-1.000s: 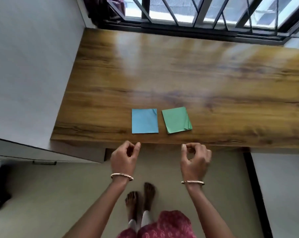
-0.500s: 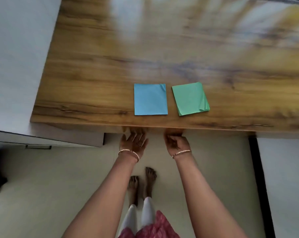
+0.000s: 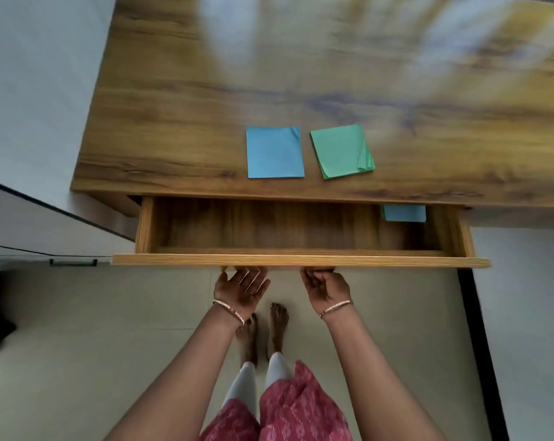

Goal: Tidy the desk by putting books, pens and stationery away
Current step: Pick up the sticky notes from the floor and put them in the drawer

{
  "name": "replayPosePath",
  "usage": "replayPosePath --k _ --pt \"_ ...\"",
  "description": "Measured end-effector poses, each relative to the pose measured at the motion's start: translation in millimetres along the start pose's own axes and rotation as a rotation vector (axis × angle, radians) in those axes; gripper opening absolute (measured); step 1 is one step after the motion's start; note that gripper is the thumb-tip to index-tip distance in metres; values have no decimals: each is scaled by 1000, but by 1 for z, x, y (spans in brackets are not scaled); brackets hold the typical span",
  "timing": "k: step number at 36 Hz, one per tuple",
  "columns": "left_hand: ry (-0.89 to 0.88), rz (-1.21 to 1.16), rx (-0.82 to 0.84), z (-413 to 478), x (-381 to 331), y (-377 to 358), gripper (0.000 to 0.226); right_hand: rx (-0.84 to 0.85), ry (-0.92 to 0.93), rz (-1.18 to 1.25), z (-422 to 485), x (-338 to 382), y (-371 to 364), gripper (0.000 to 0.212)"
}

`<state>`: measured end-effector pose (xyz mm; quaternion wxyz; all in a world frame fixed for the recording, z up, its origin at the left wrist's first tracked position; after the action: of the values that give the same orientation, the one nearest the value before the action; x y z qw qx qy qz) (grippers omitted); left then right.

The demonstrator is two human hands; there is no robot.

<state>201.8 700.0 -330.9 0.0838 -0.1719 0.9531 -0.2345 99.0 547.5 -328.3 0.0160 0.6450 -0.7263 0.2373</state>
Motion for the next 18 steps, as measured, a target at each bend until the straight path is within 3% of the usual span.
replayPosePath --k 11,18 --pt "6 35 -57 -49 43 61 60 29 -9 -45 -44 -36 70 34" --pt "-11 53 -40 -77 68 82 45 49 -70 -150 -70 -51 106 37"
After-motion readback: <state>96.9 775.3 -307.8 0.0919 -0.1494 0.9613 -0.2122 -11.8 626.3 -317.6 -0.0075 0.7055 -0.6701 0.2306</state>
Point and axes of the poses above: each hand's wrist, its own z-axis towards the middle knuckle, its own y-axis out of the back of the hand, x = y × z, the point moved 9 cm from there along z, towards the middle knuckle, and after that the axes turned 3 degrees about x, right-handed, at the moved point
